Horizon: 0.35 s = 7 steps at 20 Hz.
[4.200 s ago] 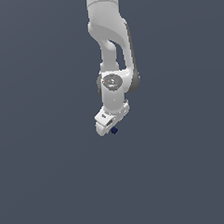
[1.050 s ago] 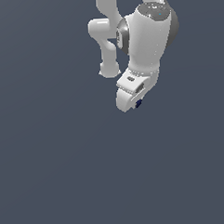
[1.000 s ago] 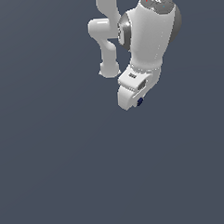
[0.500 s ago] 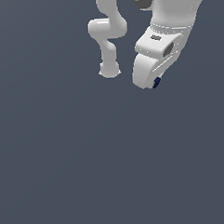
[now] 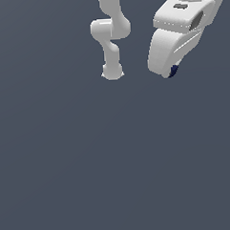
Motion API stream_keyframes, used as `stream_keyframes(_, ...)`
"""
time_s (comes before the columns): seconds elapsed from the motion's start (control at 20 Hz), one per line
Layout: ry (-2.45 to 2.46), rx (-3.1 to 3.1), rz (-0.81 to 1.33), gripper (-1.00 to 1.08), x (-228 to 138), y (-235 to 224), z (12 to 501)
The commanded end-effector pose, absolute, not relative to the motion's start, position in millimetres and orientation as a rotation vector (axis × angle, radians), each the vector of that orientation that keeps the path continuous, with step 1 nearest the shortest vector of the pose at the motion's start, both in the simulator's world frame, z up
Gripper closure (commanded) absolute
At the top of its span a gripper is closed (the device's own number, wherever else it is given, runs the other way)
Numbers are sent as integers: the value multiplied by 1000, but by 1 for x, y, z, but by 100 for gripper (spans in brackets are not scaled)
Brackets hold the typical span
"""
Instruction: Pick up the object and move it to a goal position.
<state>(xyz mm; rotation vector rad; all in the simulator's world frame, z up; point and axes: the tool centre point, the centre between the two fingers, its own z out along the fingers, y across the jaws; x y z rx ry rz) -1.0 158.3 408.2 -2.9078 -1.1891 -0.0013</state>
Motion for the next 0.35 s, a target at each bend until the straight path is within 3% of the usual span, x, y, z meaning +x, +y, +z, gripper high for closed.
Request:
stream_keyframes(0.0,-1188,-2908,0,108,0,161,414)
stream_keyframes(0.3,-1188,-2908,0,108,2,162,419)
